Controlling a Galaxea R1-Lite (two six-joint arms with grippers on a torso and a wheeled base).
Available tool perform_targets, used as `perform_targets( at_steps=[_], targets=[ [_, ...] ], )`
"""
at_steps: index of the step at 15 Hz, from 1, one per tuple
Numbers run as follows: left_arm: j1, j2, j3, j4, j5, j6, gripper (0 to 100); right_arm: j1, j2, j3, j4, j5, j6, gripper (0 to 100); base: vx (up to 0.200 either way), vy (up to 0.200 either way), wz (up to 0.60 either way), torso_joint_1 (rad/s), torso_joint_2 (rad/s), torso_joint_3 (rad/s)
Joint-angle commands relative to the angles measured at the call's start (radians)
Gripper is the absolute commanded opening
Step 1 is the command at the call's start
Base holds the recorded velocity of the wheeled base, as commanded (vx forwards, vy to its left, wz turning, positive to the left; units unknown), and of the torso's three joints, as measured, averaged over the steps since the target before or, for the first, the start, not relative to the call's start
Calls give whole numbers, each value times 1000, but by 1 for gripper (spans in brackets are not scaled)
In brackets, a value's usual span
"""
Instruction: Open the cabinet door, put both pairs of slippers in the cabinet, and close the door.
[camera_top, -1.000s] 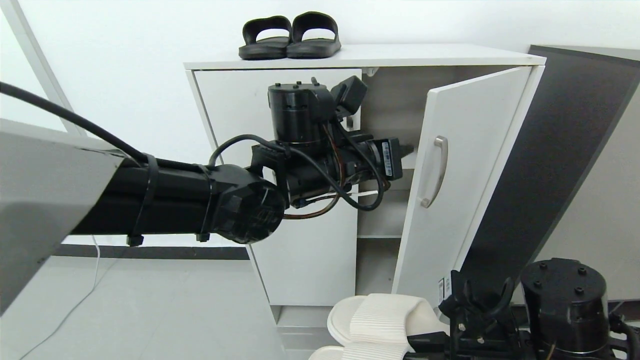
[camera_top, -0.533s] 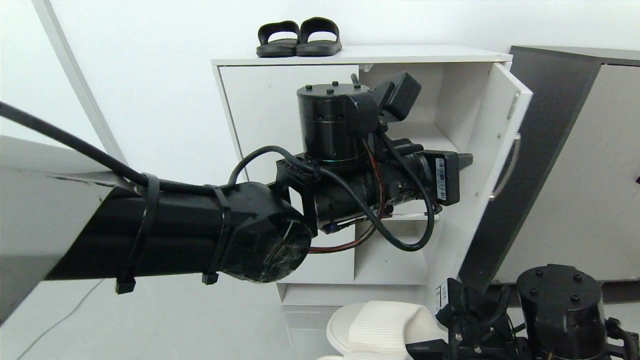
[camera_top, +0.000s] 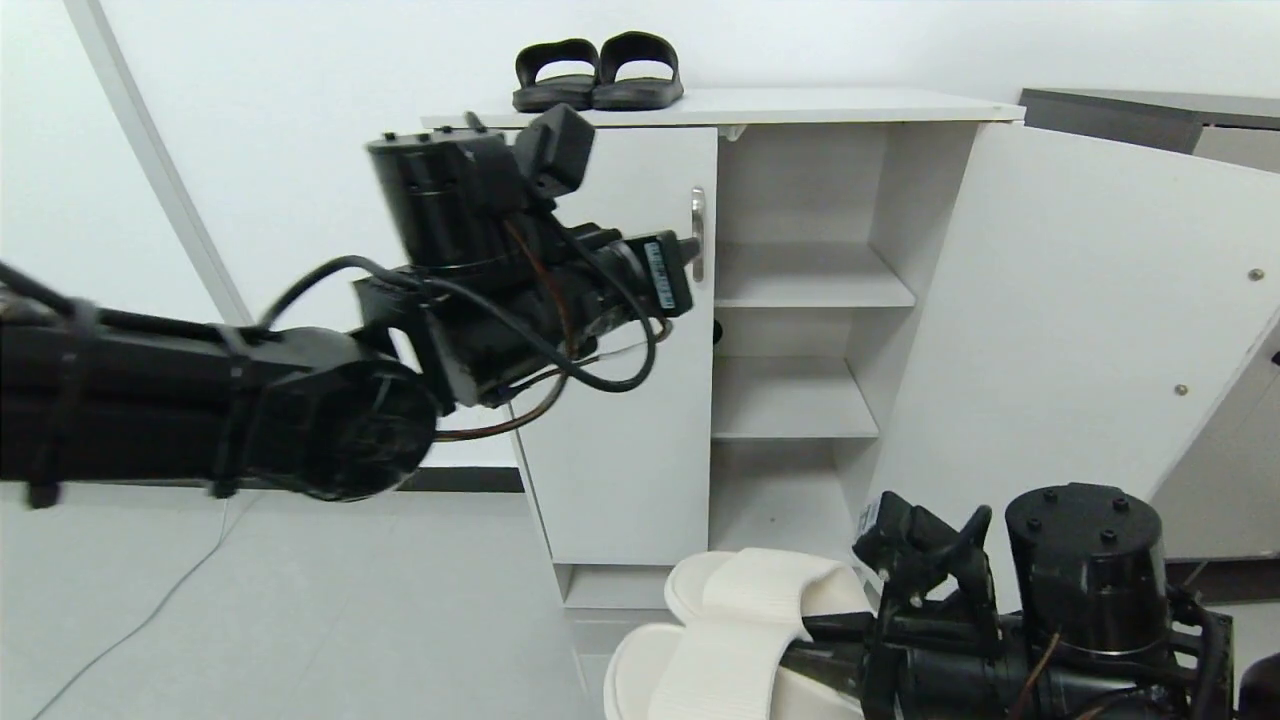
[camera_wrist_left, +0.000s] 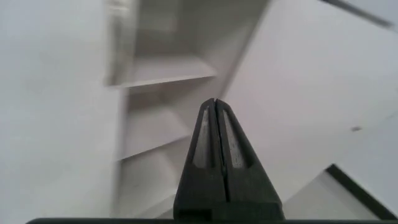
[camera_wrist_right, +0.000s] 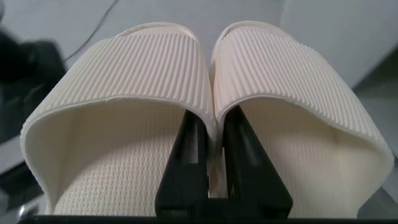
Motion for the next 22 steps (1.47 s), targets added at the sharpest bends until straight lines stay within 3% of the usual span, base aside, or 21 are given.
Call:
perform_targets(
  at_steps=[1,3,4,6,7,8,9,10,12,13,15,16,17,19,20,21,22],
  targets=[
    [88,-362,294,55,153,89,0,-35,58,-76,-1,-87,66,0,0,0,0,0,0,0],
    [98,-623,455,193,315,87,0,-73,104,-149,-7,-191,107,0,0,0,0,0,0,0],
    [133,-716,513,264,389,89,0,-87,119,-178,-4,-216,117,0,0,0,0,0,0,0],
    [266,-854,598,353,415,93,0,-93,145,-211,-4,-315,117,0,0,0,0,0,0,0],
    [380,-988,676,399,443,95,0,-95,170,-243,-7,-389,117,0,0,0,0,0,0,0],
    [434,-1046,728,412,482,95,0,-95,176,-249,-7,-398,117,0,0,0,0,0,0,0],
    [489,-1094,783,412,538,113,0,-95,178,-247,-7,-398,117,0,0,0,0,0,0,0],
    [542,-1163,831,411,559,152,0,-95,178,-244,-7,-398,117,0,0,0,0,0,0,0],
    [668,-1333,946,414,558,169,0,-93,176,-244,-8,-400,115,0,0,0,0,0,0,0],
    [704,-1419,1035,414,548,173,0,-92,173,-235,-8,-400,115,0,0,0,0,0,0,0],
    [707,-1581,1190,419,453,211,0,-90,173,-221,-18,-398,112,0,0,0,0,0,0,0],
    [707,-1640,1220,442,412,222,0,-89,176,-221,-21,-398,112,0,0,0,0,0,0,0],
    [707,-1701,1220,543,349,222,0,-84,176,-220,-21,-398,112,0,0,0,0,0,0,0],
    [707,-1696,1220,606,281,222,0,-78,176,-212,-22,-398,112,0,0,0,0,0,0,0],
    [707,-1696,1220,606,281,222,0,-78,176,-212,-22,-398,112,0,0,0,0,0,0,0],
    [707,-1695,1220,679,100,225,0,-76,176,-207,-30,-398,110,0,0,0,0,0,0,0],
    [707,-1693,1219,675,54,221,0,-75,176,-201,-31,-397,110,0,0,0,0,0,0,0]
  ],
)
